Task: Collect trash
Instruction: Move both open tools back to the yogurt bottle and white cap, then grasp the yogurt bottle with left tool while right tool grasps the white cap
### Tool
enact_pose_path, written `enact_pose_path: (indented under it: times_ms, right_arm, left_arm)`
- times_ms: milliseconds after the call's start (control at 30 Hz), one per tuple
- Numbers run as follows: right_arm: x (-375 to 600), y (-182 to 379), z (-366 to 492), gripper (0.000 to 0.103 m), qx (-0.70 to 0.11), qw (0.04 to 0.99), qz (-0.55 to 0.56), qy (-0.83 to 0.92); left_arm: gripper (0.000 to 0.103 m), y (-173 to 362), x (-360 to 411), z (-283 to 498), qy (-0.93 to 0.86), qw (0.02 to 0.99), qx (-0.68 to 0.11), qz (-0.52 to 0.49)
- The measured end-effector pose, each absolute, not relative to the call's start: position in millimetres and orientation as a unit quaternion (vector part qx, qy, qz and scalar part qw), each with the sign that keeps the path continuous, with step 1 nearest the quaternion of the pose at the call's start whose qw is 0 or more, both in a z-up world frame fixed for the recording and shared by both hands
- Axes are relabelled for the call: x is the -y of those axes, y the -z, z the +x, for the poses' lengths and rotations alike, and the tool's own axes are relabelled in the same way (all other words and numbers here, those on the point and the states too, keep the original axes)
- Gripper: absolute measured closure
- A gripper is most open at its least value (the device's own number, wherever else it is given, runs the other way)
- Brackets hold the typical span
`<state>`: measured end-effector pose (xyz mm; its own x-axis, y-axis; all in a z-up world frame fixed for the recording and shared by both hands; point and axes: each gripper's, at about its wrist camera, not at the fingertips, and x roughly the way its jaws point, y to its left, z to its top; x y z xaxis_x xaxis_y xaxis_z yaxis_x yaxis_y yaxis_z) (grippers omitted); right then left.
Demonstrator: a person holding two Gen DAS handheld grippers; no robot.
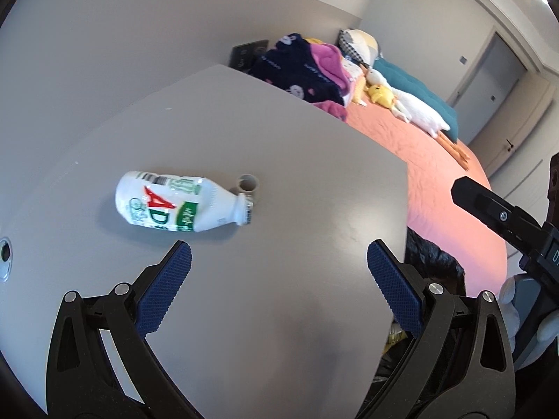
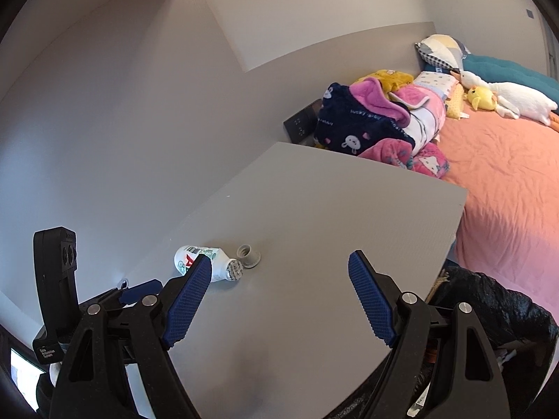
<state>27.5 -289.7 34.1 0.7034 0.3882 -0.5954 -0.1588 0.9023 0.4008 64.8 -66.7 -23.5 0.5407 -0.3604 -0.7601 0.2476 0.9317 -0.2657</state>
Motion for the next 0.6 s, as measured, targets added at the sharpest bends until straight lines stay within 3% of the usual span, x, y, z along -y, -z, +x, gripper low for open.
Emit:
enact_pose_path:
  times_ms: [600]
  right_arm:
    - [241,11,90,0.022,-0.379,0.896,0.120,-0.199]
  left_arm:
    - [0.006,60,11,109,0.064,0.861,-0.480,-0.159]
